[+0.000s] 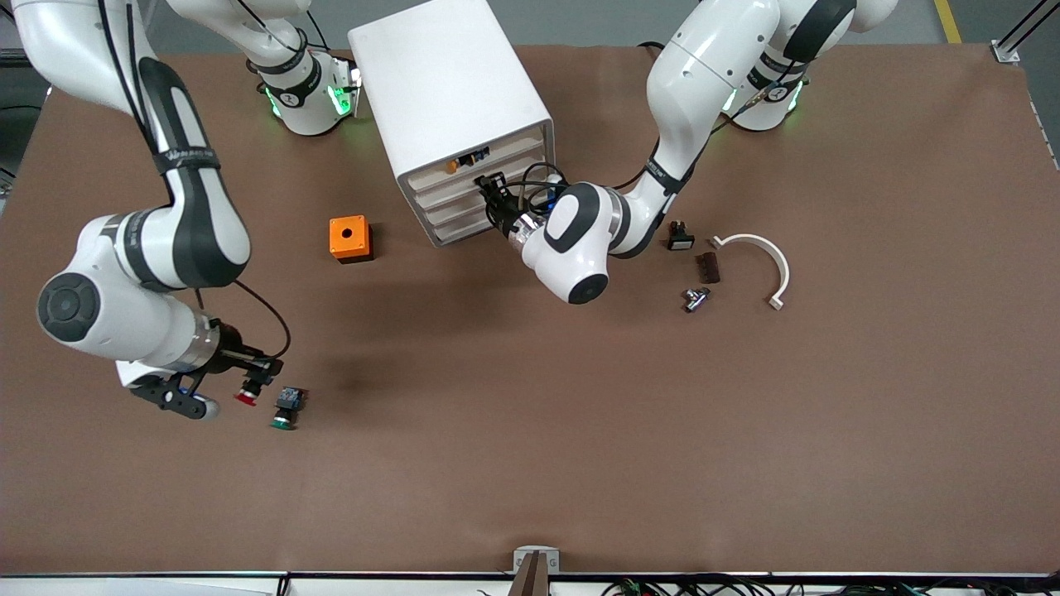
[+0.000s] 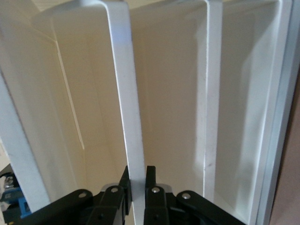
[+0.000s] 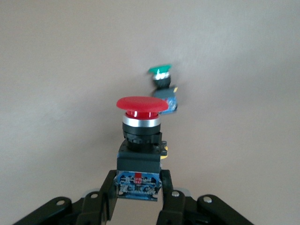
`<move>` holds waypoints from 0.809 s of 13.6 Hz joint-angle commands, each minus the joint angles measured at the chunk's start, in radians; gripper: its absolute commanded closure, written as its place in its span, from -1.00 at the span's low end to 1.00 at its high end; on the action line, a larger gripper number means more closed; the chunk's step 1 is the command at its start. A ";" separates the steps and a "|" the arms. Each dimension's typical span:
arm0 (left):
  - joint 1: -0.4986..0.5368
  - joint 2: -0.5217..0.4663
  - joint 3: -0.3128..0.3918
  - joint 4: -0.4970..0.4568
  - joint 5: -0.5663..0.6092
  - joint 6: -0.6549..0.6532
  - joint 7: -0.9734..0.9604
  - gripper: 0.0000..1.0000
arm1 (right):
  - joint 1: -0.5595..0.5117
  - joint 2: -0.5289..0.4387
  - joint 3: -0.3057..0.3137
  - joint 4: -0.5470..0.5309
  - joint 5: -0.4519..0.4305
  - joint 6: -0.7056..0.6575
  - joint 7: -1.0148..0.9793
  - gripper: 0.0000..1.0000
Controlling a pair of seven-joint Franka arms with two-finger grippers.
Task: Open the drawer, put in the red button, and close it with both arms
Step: 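Pull the drawer open with the left gripper while the right lifts button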
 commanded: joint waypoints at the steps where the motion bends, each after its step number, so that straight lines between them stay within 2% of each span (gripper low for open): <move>1: 0.028 0.007 0.027 0.083 0.021 -0.003 0.013 1.00 | 0.070 -0.055 -0.002 -0.023 0.013 -0.050 0.196 0.91; 5: 0.117 0.014 0.036 0.108 0.011 0.012 0.166 0.98 | 0.194 -0.086 0.000 -0.023 0.014 -0.089 0.471 0.90; 6: 0.140 0.014 0.036 0.108 0.010 0.012 0.200 0.98 | 0.219 -0.095 0.000 -0.031 0.036 -0.089 0.529 0.90; 7: 0.158 0.016 0.036 0.108 0.010 0.026 0.237 0.97 | 0.239 -0.103 -0.002 -0.034 0.097 -0.087 0.595 0.90; 11: 0.163 0.044 0.036 0.128 0.010 0.124 0.283 0.90 | 0.354 -0.123 -0.002 -0.034 0.120 -0.090 0.839 0.87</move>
